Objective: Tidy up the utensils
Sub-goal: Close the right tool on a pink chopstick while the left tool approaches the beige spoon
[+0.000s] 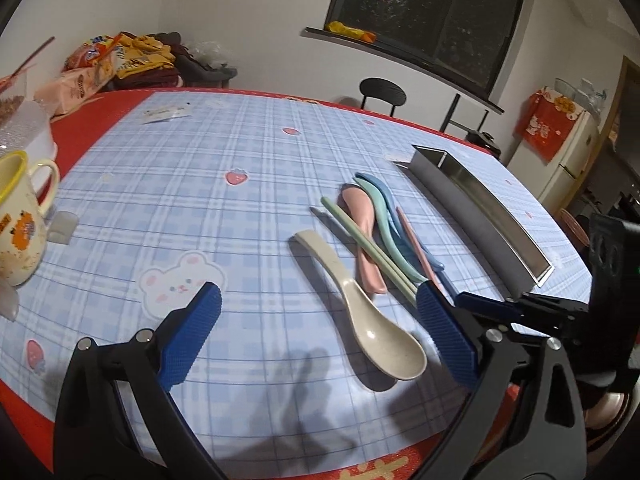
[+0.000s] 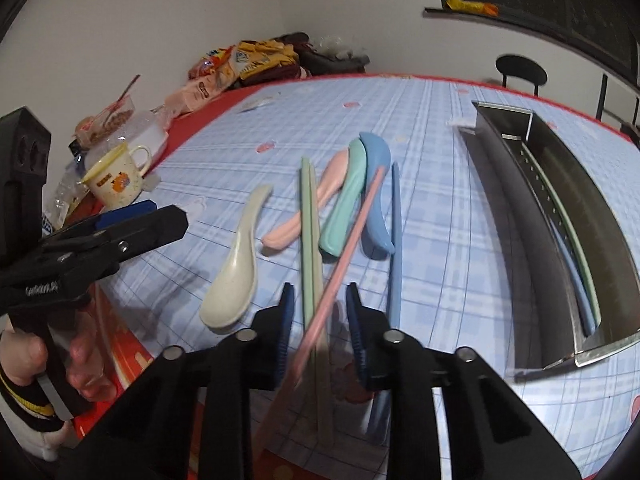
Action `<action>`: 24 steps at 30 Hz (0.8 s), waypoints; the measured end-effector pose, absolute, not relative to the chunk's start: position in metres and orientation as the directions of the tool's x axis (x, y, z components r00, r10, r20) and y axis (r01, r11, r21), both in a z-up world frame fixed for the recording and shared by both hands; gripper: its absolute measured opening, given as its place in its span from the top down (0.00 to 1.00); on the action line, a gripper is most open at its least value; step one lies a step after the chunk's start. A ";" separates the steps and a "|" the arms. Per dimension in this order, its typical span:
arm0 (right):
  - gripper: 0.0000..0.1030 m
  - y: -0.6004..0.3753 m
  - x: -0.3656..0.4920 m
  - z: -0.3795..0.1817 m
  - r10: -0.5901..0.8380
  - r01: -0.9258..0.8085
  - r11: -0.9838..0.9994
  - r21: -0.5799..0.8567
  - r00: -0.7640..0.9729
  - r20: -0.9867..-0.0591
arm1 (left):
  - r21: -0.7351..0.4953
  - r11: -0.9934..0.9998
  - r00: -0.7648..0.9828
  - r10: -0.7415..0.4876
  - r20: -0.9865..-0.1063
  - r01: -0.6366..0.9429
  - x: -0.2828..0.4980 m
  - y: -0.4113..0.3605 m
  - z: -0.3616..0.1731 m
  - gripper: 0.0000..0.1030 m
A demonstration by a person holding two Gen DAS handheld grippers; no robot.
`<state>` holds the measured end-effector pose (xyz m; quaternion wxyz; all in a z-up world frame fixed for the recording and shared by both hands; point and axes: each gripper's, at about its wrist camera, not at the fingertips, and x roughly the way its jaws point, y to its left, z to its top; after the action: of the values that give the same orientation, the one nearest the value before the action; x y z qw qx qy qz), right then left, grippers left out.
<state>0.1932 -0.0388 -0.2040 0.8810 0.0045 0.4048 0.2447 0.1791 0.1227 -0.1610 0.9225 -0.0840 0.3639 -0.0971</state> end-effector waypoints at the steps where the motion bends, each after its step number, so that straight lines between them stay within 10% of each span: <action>1: 0.80 -0.039 0.194 -0.205 0.435 -0.425 0.881 0.210 0.550 -0.713 | -0.231 0.965 0.712 -0.251 -0.656 0.127 0.180 0.122 -0.162 0.13; 24: 0.93 -0.061 0.203 -0.212 0.546 -0.393 0.835 0.385 0.499 -0.673 | -0.267 0.940 0.600 -0.340 -0.724 0.210 0.193 0.104 -0.185 0.50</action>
<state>0.2028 -0.0610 -0.2117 0.8610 0.0909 0.4195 0.2727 0.1926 0.1037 -0.1850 0.8911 -0.0774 0.4196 -0.1542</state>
